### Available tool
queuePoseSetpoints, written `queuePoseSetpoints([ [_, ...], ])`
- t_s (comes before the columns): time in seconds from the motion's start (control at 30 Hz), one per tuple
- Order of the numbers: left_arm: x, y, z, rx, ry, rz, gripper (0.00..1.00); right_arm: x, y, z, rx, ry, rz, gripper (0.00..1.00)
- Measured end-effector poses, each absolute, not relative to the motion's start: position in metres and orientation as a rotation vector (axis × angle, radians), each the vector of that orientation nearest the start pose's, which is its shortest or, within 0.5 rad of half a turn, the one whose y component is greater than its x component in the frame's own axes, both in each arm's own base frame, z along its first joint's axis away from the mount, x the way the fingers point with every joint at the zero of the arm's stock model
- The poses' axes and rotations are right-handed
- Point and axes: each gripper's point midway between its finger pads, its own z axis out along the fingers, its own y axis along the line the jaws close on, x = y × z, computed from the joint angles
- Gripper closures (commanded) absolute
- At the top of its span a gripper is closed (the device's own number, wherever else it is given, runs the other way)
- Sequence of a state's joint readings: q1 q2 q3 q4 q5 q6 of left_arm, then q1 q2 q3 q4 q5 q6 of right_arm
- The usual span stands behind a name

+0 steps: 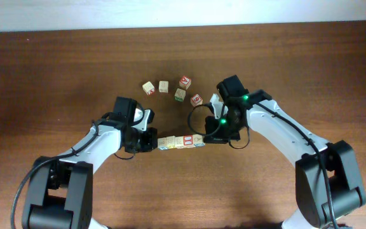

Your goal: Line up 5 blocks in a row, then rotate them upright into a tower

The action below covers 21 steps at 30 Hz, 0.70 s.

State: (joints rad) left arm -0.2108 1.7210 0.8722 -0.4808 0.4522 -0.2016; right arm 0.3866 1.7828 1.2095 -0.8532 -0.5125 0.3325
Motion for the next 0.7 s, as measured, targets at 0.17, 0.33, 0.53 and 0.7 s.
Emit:
queuePoseSetpoints([
  [0.17, 0.298, -0.140, 0.007, 0.093, 2.917, -0.722, 1.00, 0.288, 0.210, 0.070, -0.149, 3.077, 0.832, 0.96],
  [0.33, 0.298, -0.139, 0.006, 0.089, 2.918, -0.715, 1.00, 0.285, 0.212, 0.070, -0.169, 3.088, 0.780, 0.96],
  [0.53, 0.298, -0.137, 0.005, 0.086, 2.922, -0.700, 1.00, 0.290, 0.220, 0.084, -0.224, 3.065, 0.708, 0.96],
  [0.7, 0.297, -0.136, 0.004, 0.083, 2.926, -0.691, 1.00, 0.291, 0.224, 0.087, -0.247, 3.051, 0.690, 0.96],
])
